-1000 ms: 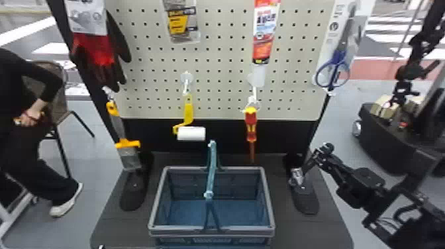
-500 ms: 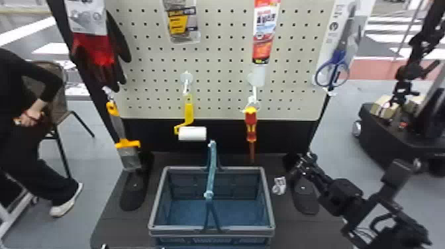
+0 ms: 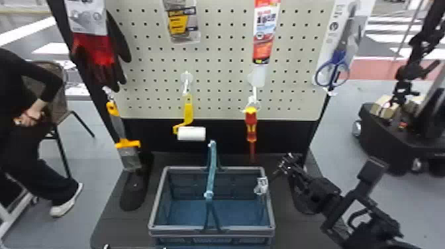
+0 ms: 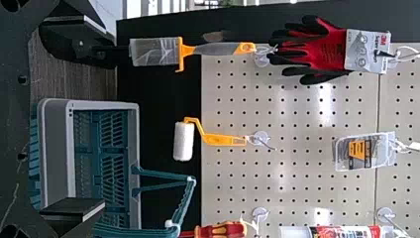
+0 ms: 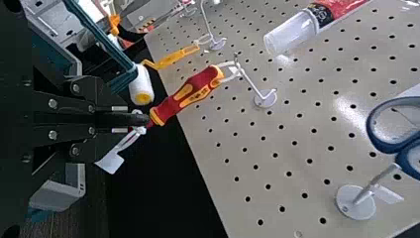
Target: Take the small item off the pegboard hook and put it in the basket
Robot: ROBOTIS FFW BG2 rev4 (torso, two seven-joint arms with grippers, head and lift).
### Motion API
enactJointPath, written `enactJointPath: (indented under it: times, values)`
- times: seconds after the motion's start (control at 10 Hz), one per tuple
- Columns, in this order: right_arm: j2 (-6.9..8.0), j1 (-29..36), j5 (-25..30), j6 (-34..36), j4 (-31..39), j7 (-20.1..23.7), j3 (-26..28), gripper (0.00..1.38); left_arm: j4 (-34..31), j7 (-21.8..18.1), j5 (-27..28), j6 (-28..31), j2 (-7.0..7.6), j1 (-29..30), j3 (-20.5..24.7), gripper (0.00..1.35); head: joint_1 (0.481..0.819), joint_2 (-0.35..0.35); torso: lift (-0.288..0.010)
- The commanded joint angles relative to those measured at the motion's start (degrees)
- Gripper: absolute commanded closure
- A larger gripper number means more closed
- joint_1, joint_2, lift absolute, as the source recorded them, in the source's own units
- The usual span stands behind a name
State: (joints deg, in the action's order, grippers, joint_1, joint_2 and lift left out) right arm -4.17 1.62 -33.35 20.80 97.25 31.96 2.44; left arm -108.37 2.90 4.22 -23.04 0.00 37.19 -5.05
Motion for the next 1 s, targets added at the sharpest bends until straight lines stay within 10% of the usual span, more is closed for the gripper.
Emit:
enactJointPath:
  times: [0.0,0.9]
  values:
    - [0.74,-0.49,-0.84,-0.32,-1.12,-0.67,-1.56,1.26,0.01,0.0,0.0,0.01,-0.15,-0.12,-0.05,0.1,0.549,0.0,-0.1]
    - [1.0,-6.02,-3.48,-2.08,-14.06,-0.67,-8.06,1.27,0.01,0.0,-0.62,0.01,-0.15,-0.12,-0.14,0.1,0.549,0.0,-0.1]
